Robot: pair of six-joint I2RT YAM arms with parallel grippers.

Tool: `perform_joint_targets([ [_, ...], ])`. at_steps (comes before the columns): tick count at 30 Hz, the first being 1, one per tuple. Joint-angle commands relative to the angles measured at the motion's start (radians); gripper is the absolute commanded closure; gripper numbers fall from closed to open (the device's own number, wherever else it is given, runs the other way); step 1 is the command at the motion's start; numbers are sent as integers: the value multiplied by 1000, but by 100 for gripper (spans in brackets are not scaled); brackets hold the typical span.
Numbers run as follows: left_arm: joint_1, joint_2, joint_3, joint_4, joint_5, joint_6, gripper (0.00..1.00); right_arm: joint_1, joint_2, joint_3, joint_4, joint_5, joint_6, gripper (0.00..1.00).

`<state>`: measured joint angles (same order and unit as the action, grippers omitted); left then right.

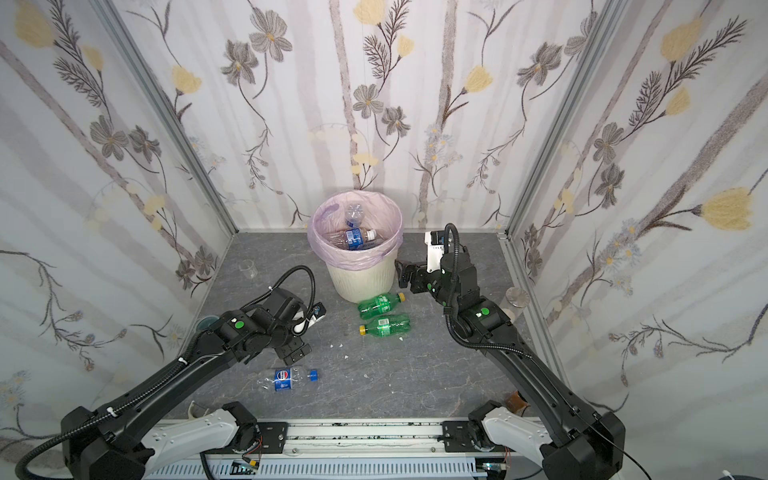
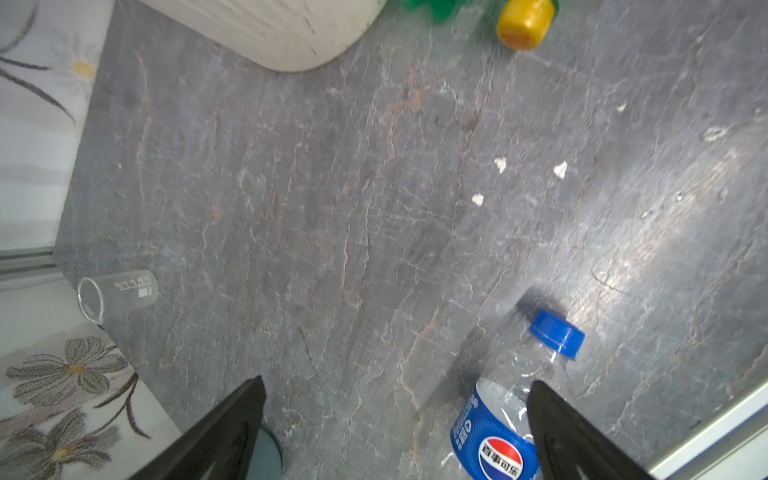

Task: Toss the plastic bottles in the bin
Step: 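Lower the left gripper onto the remaining blue-labelled Pepsi bottle while the right arm withdraws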

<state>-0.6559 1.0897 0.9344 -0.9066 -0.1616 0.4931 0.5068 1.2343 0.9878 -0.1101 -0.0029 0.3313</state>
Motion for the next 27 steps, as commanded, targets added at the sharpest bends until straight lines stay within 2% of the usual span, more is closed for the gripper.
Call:
perform_joint_targets([
  [1,-8,9,-17,-72,-33,-16,0,-20,-22,-49,79,-35,17,3],
  [8,-62,19,-139,-87,-21,-8,0,-58,-59,-124,110,-66,35,3],
  [17,-91,48,-183,-94,57,-58,0,-75,-91,-188,147,-86,66,3],
  [27,-134,129,-221,-106,23,-70,0,-91,-122,-227,166,-87,72,3],
])
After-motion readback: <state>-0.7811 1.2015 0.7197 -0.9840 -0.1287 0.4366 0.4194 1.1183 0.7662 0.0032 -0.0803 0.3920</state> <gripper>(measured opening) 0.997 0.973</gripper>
